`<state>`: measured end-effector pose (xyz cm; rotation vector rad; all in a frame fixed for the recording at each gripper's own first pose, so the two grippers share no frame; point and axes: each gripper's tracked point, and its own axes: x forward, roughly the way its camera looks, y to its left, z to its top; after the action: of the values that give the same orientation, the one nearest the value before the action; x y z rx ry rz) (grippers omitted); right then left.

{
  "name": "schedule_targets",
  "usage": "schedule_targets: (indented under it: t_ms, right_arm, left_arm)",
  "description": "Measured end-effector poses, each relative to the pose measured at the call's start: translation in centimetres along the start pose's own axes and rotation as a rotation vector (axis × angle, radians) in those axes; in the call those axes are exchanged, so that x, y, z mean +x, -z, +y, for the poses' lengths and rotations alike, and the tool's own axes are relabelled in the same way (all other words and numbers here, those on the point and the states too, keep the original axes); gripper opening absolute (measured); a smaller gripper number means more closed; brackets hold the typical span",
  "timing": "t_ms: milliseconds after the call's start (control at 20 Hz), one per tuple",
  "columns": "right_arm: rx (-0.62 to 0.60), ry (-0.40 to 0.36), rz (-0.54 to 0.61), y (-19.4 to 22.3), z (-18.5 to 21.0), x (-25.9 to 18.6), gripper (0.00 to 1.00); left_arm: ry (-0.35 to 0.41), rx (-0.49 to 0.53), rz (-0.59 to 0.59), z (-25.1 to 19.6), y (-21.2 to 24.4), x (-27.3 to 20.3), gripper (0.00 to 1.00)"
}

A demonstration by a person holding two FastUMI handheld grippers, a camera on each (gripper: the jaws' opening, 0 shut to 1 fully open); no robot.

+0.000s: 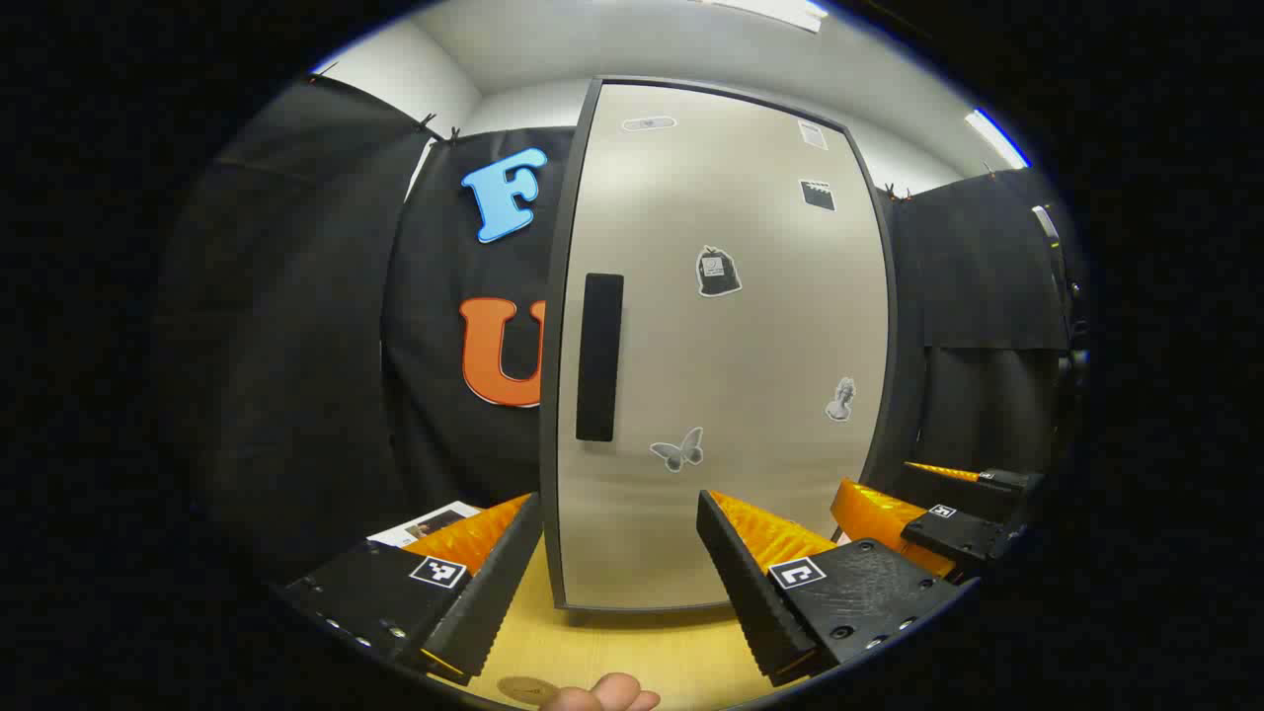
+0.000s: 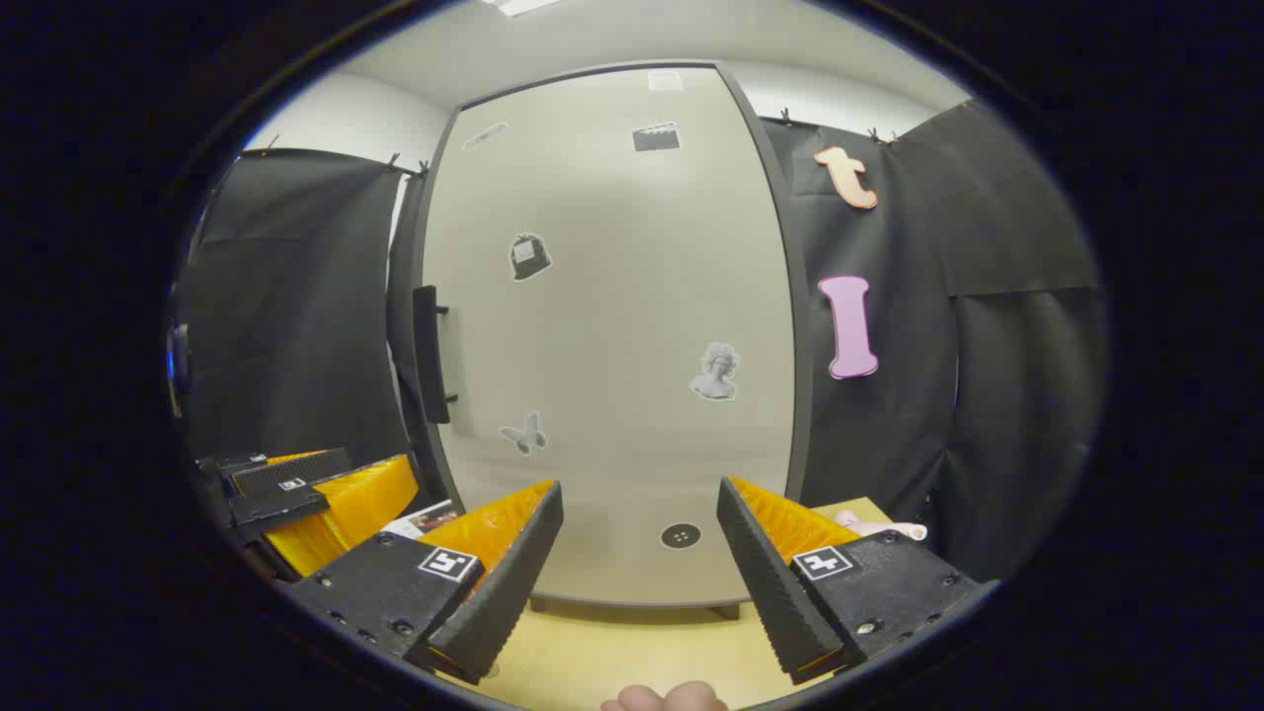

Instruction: Open the cabinet door with the right hand, grasp the bottle in the cabinet with the left hand and place it on the coaster, then close the cabinet door with the right hand.

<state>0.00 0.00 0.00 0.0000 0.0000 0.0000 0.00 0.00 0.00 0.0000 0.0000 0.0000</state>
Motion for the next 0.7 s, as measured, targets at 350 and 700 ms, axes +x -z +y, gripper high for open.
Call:
schedule_targets:
  t_ms: [350, 700]
  right_arm:
    - [0.008, -0.009, 0.003, -0.22, -0.66, -0.08, 1.00]
    - [0.014, -0.021, 0.003, -0.35, -0.68, -0.40, 0.99]
  left_arm:
    - [-0.008, 0.002, -0.017, -0.18, -0.26, 0.17, 0.95]
    - [-0.013, 0.011, -0.020, -0.58, -0.29, -0.27, 0.95]
